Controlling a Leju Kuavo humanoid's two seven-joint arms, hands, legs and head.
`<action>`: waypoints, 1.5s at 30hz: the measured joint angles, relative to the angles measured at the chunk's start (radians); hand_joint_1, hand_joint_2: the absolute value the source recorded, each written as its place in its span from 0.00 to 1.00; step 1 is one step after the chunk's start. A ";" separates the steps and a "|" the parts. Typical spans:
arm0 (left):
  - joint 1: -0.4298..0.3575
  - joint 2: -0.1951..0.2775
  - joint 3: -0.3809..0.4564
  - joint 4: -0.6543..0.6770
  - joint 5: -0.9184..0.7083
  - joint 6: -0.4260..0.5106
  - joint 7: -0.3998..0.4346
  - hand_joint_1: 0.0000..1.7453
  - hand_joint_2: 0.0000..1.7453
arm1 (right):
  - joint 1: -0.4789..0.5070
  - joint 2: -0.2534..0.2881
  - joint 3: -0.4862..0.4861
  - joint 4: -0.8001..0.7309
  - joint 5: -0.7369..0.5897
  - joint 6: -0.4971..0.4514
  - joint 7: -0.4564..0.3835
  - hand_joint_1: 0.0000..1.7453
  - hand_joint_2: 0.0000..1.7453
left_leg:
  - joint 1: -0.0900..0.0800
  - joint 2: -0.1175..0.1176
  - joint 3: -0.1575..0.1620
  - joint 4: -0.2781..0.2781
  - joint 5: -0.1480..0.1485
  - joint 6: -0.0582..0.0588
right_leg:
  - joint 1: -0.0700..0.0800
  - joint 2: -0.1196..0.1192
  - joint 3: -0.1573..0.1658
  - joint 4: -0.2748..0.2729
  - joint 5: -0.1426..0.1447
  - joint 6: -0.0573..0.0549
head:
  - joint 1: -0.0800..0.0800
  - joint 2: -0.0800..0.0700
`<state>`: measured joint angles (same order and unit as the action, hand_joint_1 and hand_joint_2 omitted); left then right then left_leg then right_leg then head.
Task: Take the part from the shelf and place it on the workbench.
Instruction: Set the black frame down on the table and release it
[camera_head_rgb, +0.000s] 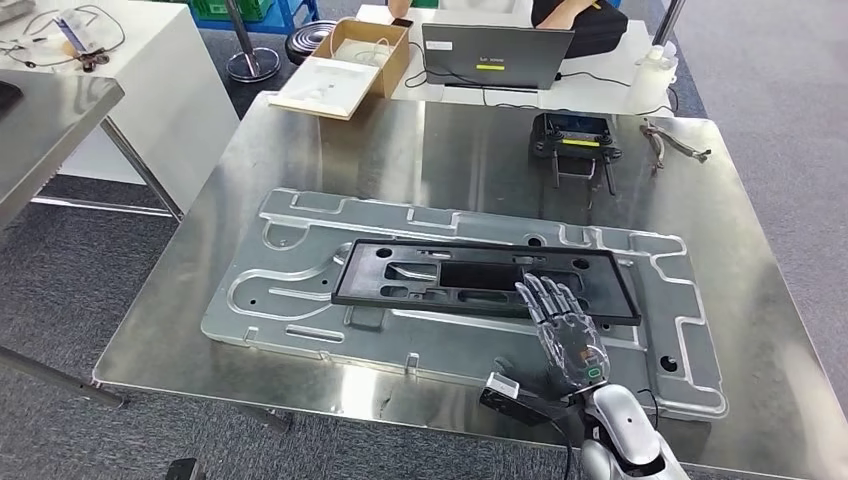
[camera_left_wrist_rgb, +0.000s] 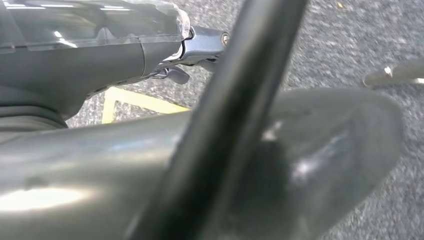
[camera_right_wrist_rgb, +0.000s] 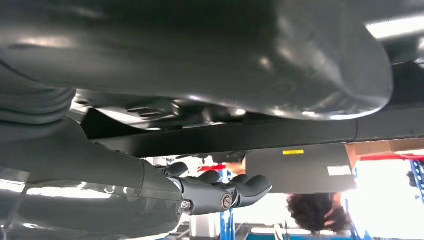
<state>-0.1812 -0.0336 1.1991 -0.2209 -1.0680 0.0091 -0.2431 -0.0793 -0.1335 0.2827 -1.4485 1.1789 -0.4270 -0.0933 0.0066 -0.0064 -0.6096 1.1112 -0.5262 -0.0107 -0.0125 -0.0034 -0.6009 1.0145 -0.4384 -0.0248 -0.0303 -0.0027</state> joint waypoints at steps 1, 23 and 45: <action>0.002 0.000 0.002 0.000 0.002 0.001 0.002 0.00 0.00 | 0.014 0.003 0.000 -0.007 0.012 -0.009 0.000 0.00 0.00 | 0.001 0.001 -0.021 0.063 -0.042 -0.005 | 0.000 -0.002 -0.005 0.000 0.003 -0.003 | 0.000 0.000; 0.092 -0.053 -0.006 0.000 -0.055 0.041 -0.109 0.00 0.00 | 0.272 0.022 -0.037 -0.145 0.181 -0.097 0.089 0.00 0.00 | -0.008 0.013 -0.005 -0.086 0.105 0.041 | 0.003 0.002 0.059 0.095 -0.094 0.041 | 0.000 0.000; 0.095 -0.067 -0.007 0.000 -0.059 0.046 -0.102 0.00 0.00 | 0.428 0.103 -0.135 -0.176 0.001 -0.147 0.004 0.00 0.00 | -0.003 0.015 0.171 -0.149 0.011 0.042 | 0.002 -0.005 -0.078 0.034 0.016 0.043 | 0.000 0.000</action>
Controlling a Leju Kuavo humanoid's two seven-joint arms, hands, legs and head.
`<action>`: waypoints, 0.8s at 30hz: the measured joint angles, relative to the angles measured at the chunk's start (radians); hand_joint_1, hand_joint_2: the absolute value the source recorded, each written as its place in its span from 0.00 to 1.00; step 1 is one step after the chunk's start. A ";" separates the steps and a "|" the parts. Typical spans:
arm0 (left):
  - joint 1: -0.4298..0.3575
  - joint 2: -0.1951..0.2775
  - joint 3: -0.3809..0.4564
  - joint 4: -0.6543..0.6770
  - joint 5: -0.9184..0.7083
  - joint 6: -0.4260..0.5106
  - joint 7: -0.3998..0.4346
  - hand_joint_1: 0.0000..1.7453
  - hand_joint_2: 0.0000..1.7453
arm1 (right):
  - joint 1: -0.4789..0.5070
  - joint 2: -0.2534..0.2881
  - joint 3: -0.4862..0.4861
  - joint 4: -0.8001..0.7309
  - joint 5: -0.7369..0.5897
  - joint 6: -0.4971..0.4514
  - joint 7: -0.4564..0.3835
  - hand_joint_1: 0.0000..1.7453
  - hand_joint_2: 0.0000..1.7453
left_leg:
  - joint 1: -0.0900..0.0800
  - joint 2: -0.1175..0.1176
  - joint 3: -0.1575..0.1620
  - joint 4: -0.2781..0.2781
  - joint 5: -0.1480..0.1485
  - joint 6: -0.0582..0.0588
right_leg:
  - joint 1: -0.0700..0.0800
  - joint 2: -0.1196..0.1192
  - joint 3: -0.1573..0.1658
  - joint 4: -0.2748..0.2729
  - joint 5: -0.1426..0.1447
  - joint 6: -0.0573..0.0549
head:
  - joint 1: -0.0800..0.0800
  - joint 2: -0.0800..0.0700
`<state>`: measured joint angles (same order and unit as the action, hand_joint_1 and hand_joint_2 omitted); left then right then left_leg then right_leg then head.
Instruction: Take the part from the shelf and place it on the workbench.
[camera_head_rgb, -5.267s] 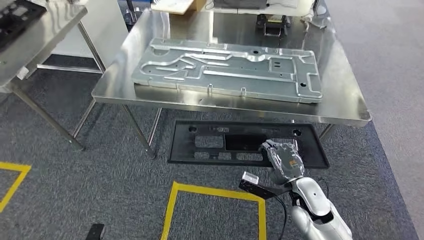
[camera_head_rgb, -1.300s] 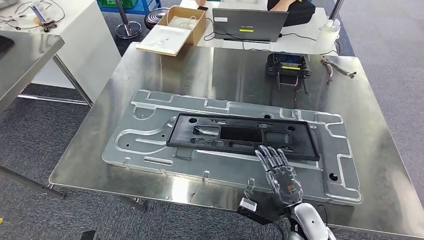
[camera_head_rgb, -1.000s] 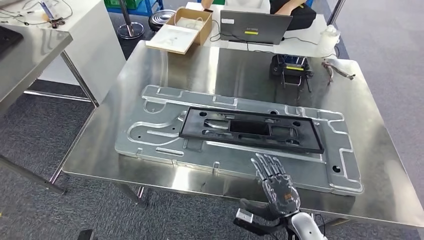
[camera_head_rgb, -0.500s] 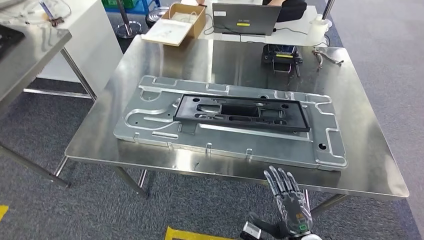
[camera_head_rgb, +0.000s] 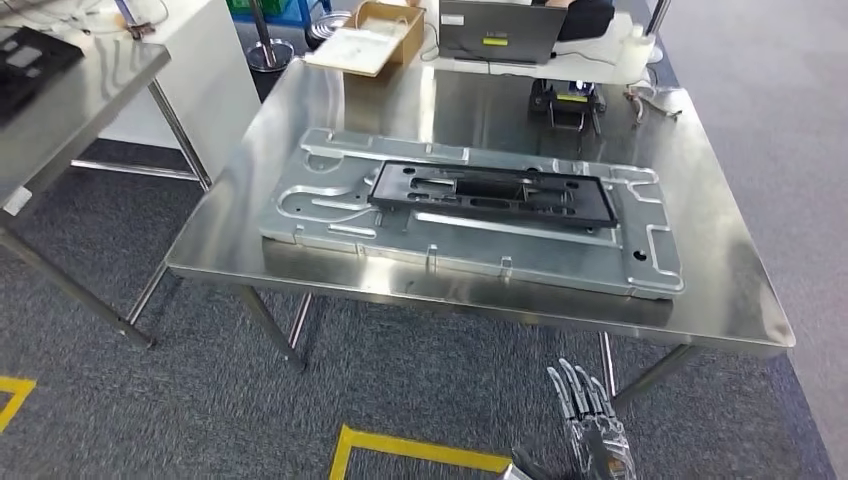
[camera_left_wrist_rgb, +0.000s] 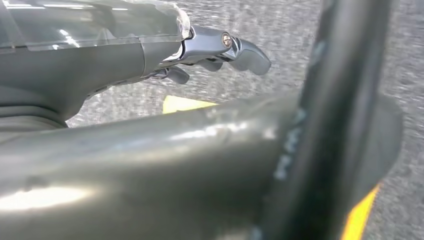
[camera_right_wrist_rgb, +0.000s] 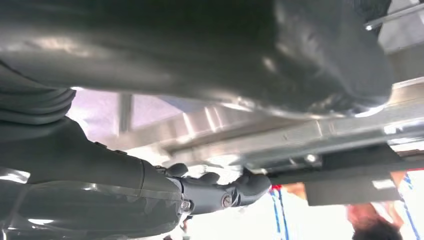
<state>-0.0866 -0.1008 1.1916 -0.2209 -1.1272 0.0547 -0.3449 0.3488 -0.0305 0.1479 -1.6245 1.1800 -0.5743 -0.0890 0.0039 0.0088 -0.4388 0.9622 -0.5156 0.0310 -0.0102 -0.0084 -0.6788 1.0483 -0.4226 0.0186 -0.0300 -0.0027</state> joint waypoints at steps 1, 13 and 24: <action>0.000 0.000 0.000 0.000 0.000 0.000 0.000 0.00 0.00 | 0.007 0.008 -0.013 0.006 -0.009 -0.002 -0.012 0.00 0.00 | 0.000 0.003 -0.016 0.000 0.014 0.006 | -0.002 0.003 -0.014 0.048 -0.058 0.003 | 0.000 0.000; 0.000 -0.002 0.005 0.000 -0.004 0.003 -0.003 0.00 0.00 | -0.030 0.144 -0.258 0.268 -0.010 -0.041 -0.197 0.00 0.00 | -0.004 0.004 -0.171 0.052 0.123 -0.030 | 0.006 0.003 0.240 -0.076 -0.124 -0.024 | 0.000 0.000; 0.002 -0.001 0.014 0.000 -0.013 0.013 0.008 0.00 0.00 | -0.219 0.203 -0.741 0.930 0.082 -0.062 -0.279 0.00 0.00 | 0.003 -0.003 -0.055 0.143 0.000 -0.045 | 0.006 -0.007 0.062 -0.033 -0.006 -0.036 | 0.000 0.000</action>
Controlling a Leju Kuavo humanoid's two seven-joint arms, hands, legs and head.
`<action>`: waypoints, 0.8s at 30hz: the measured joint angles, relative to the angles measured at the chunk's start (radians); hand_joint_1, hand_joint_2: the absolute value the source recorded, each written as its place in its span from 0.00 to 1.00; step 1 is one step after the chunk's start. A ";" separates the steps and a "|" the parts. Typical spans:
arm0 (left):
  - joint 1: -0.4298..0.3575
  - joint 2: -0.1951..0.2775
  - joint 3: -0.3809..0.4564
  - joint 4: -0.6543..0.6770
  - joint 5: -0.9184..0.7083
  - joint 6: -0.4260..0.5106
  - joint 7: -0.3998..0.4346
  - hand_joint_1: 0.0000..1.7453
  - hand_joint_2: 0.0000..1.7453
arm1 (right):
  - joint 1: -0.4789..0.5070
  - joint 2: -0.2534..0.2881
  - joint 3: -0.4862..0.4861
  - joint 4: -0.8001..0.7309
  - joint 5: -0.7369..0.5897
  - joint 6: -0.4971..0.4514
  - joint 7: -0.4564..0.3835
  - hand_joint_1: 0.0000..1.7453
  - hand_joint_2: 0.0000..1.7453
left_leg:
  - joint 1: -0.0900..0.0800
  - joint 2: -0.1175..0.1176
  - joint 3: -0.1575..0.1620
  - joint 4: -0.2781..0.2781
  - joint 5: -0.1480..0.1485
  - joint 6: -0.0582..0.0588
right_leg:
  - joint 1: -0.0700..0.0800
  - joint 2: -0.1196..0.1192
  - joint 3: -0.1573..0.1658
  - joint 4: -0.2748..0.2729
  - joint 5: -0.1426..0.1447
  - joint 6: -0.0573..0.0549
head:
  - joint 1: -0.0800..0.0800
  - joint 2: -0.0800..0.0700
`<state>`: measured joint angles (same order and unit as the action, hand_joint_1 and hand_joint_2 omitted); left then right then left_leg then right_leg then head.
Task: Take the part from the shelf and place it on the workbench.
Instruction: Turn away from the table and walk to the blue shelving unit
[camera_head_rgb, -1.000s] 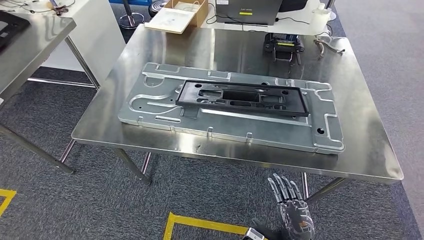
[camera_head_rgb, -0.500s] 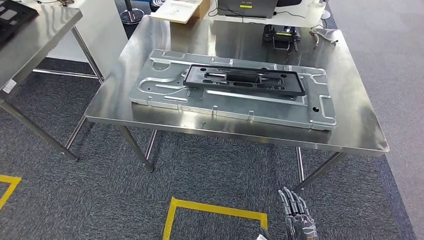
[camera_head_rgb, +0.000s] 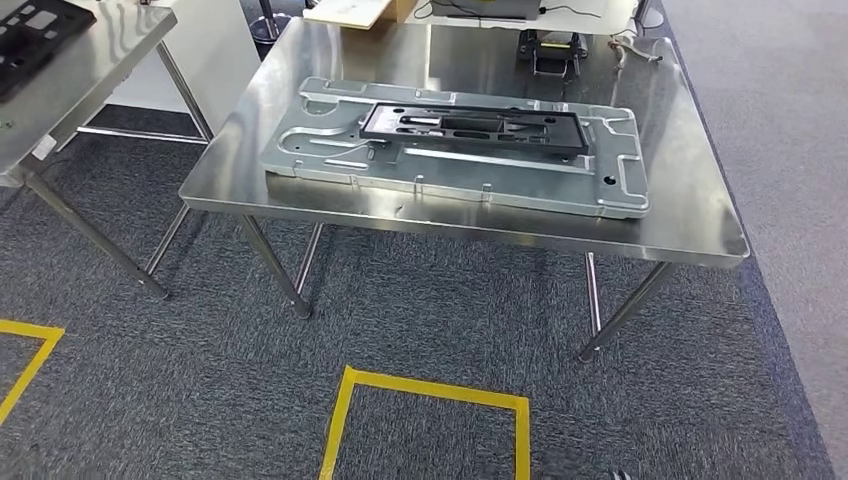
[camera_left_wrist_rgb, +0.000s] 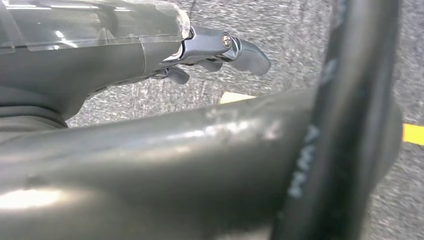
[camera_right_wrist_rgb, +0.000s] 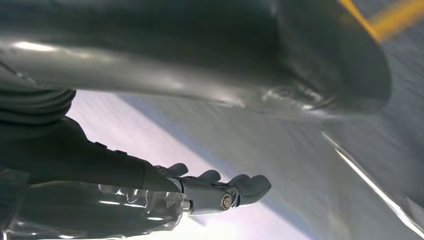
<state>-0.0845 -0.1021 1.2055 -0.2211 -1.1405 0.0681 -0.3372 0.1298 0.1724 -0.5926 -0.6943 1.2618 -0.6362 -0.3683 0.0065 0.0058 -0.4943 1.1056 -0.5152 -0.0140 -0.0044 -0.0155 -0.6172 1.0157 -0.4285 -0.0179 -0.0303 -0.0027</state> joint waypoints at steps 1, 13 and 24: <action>-0.002 0.000 0.001 0.000 0.000 0.001 0.000 0.00 0.00 | -0.017 -0.001 -0.038 0.054 -0.006 0.018 0.011 0.00 0.00 | -0.002 0.000 0.041 -0.065 -0.016 0.006 | 0.000 -0.001 -0.007 0.004 0.008 0.005 | 0.000 0.000; -0.004 0.003 0.015 0.000 -0.001 -0.014 0.005 0.00 0.00 | -0.109 -0.011 -0.320 0.388 -0.076 0.293 0.210 0.00 0.00 | -0.002 0.013 -0.085 -0.122 0.093 0.048 | -0.017 0.010 -0.018 0.254 -0.120 0.056 | 0.000 0.000; 0.004 0.007 0.017 0.000 -0.001 -0.012 0.007 0.00 0.00 | -0.135 -0.012 -0.368 0.439 -0.092 0.349 0.264 0.00 0.00 | 0.005 0.004 -0.196 0.076 -0.037 -0.011 | -0.009 0.003 0.118 -0.034 -0.079 -0.010 | 0.000 0.000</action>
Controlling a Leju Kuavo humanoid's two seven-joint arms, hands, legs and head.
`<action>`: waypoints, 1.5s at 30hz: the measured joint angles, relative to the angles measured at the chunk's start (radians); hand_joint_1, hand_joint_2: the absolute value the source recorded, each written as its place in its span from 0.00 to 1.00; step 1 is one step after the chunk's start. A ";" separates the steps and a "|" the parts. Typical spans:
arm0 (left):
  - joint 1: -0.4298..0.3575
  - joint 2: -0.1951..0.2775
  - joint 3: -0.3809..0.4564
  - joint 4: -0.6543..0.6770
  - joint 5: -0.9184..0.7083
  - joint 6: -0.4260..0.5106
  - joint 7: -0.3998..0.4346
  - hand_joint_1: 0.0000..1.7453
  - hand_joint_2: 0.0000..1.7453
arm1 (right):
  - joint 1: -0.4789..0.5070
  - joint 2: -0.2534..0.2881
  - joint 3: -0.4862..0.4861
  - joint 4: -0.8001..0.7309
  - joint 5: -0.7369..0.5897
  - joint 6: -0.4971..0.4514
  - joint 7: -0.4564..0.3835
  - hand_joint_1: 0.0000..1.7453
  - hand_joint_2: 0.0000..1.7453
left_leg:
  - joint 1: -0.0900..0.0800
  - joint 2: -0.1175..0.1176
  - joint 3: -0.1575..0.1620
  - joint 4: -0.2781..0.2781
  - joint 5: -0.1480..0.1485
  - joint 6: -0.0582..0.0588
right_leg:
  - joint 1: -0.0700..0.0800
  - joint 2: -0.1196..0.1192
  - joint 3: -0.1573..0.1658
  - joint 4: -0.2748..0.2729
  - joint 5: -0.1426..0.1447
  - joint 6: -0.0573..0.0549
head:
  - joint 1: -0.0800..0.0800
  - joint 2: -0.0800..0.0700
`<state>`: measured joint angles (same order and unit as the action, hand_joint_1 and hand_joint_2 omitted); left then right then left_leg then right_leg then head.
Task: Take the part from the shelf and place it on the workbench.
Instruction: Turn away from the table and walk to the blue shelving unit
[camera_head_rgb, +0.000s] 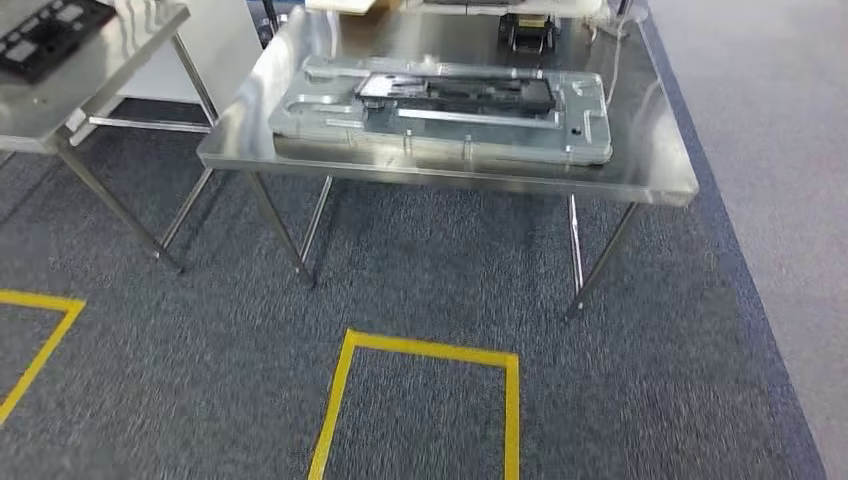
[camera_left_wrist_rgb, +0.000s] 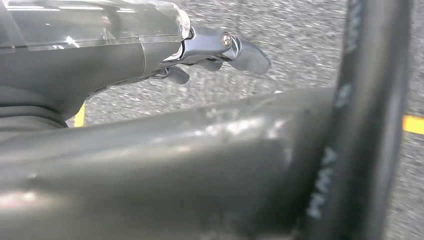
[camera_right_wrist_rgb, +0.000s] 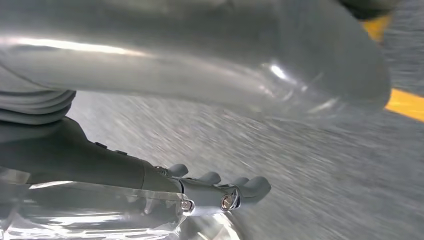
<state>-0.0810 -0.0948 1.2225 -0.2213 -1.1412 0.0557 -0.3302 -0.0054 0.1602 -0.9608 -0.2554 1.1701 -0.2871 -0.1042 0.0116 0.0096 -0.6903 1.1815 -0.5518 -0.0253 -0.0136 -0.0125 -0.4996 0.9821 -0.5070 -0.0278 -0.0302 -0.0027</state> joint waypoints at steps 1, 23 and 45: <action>0.000 0.001 0.001 0.000 0.000 0.000 0.000 0.00 0.00 | 0.000 0.000 -0.008 0.002 -0.004 0.021 0.024 0.00 0.00 | 0.000 0.000 -0.006 0.061 -0.034 -0.002 | 0.003 -0.001 -0.018 0.002 0.013 -0.001 | 0.000 0.000; 0.002 -0.001 0.019 0.000 -0.008 0.033 0.015 0.00 0.00 | -0.003 0.025 -0.051 0.024 0.017 0.165 0.054 0.00 0.00 | -0.011 -0.068 0.174 -0.180 0.051 0.052 | -0.011 0.070 -0.039 0.049 -0.002 0.050 | 0.000 0.000; 0.009 -0.035 0.018 0.000 -0.032 0.054 -0.006 0.00 0.00 | -0.009 0.045 -0.052 0.030 0.029 0.226 0.083 0.00 0.00 | -0.011 0.026 0.145 -0.174 0.063 0.038 | 0.002 -0.114 -0.016 0.021 -0.002 0.045 | 0.000 0.000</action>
<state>-0.0724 -0.1297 1.2409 -0.2213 -1.1730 0.1095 -0.3365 -0.0141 0.2049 -1.0124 -0.2258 1.1988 -0.0612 -0.0210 0.0006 0.0358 -0.5458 1.0075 -0.4886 0.0131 -0.0118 -0.1268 -0.5159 1.0032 -0.5090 0.0176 -0.0301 -0.0027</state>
